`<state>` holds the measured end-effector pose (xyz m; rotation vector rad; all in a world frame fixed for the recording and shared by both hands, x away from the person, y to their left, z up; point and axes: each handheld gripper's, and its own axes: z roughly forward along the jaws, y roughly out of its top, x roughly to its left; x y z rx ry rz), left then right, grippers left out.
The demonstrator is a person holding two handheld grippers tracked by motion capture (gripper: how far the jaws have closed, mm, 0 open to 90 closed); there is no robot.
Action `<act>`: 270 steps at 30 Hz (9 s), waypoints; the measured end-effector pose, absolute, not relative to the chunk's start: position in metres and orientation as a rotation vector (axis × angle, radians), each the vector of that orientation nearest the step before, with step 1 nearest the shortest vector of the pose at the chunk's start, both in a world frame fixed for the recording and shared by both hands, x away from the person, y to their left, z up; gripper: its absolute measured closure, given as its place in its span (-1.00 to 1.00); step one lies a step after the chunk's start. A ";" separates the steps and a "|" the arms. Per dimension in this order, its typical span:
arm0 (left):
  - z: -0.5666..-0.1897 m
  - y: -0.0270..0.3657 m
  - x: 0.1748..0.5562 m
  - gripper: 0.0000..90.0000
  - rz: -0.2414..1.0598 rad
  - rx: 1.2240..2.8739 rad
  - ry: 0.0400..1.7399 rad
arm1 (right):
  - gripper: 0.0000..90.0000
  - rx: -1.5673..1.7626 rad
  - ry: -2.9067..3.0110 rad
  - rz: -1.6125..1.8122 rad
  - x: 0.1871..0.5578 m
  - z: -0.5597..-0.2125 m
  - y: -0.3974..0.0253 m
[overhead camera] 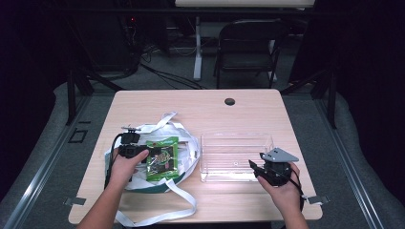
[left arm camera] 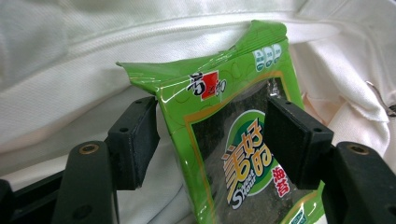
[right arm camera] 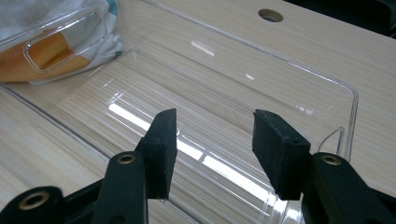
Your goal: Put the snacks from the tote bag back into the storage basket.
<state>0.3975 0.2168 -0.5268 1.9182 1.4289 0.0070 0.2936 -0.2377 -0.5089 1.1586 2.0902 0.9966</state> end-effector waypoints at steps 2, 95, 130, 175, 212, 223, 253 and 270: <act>-0.528 0.217 0.399 -0.21 -0.010 1.924 1.425 | 0.11 1.156 2.092 0.993 0.294 -0.509 -0.238; -0.506 0.237 0.386 0.60 -0.216 1.930 1.069 | 0.12 1.165 2.062 0.990 0.294 -0.512 -0.239; -0.487 0.246 0.388 0.60 -0.135 1.899 1.065 | 0.12 1.160 2.054 1.005 0.294 -0.512 -0.240; -0.438 0.231 0.391 0.60 0.060 1.883 0.938 | 0.13 1.131 2.069 0.990 0.293 -0.511 -0.239; -0.415 0.185 0.396 0.60 0.052 1.912 0.816 | 0.11 1.084 2.083 0.984 0.293 -0.510 -0.238; -0.411 0.171 0.397 0.60 0.043 1.919 0.787 | 0.10 1.093 2.083 0.989 0.293 -0.510 -0.238; -0.406 0.146 0.398 0.60 0.027 1.945 0.736 | 0.25 1.023 2.135 0.986 0.299 -0.491 -0.227; -0.407 0.137 0.399 0.60 0.017 1.954 0.718 | 0.29 0.936 2.229 1.003 0.312 -0.464 -0.221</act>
